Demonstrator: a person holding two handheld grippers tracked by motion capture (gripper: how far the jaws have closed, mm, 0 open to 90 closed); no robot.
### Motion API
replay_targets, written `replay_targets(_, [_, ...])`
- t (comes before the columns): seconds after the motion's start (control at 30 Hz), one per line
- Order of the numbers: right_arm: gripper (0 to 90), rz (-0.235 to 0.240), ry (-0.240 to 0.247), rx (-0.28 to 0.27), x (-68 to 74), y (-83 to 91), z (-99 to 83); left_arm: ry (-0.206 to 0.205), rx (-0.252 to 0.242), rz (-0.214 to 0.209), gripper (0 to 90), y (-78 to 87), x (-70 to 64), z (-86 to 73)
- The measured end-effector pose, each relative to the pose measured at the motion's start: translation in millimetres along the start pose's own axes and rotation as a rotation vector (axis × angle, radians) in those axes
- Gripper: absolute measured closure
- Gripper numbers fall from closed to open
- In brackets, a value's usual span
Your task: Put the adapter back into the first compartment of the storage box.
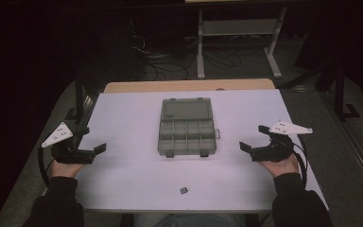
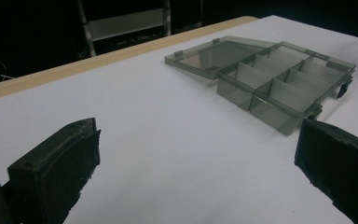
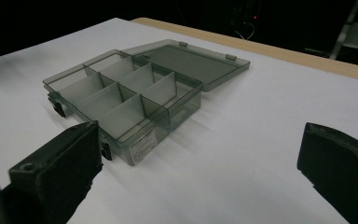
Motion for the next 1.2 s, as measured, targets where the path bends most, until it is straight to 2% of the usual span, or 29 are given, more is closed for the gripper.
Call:
replay_targets(0.33, [0.0,-0.008,0.015,-0.024,1.5,4.3,-0.3,-0.011,0.009,-0.016,0.0,-0.6,-3.3,-2.1])
replay_targets(0.47, [0.0,-0.008,0.017,-0.029,1.6,4.3,-0.3,-0.024,0.011,-0.003,0.0,1.4,-3.0,-1.5])
replay_targets(0.57, [0.0,-0.012,0.018,-0.017,0.1,2.1,-1.9,-0.020,0.004,0.002,0.0,4.2,-3.1,-0.9])
replay_targets(0.83, [0.0,-0.011,0.021,-0.001,-0.9,-1.0,-3.4,-0.038,0.031,-0.006,0.0,6.3,-4.7,-0.7])
replay_targets(1.07, [0.0,-0.011,0.019,0.001,-0.6,-1.1,-3.5,-0.074,0.048,-0.039,0.0,2.3,-11.3,9.4])
replay_targets(1.1, [0.0,-0.009,0.018,0.002,-0.6,-1.2,-3.6,-0.083,0.044,-0.064,0.0,-0.1,-14.2,14.0])
replay_targets(1.2, [0.0,-0.005,0.018,0.009,0.1,-1.4,-4.0,-0.109,0.053,-0.090,0.0,-4.5,-20.2,21.6])
Point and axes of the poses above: each handheld gripper's, and its own axes: y roughly backward along the jaws, z roughly out of its top, x roughly to its left, the point moved 4 cm from there along -y, roughly forward along the jaws, and after that the axes turned 12 degrees about -y, right-handed, at the moved point
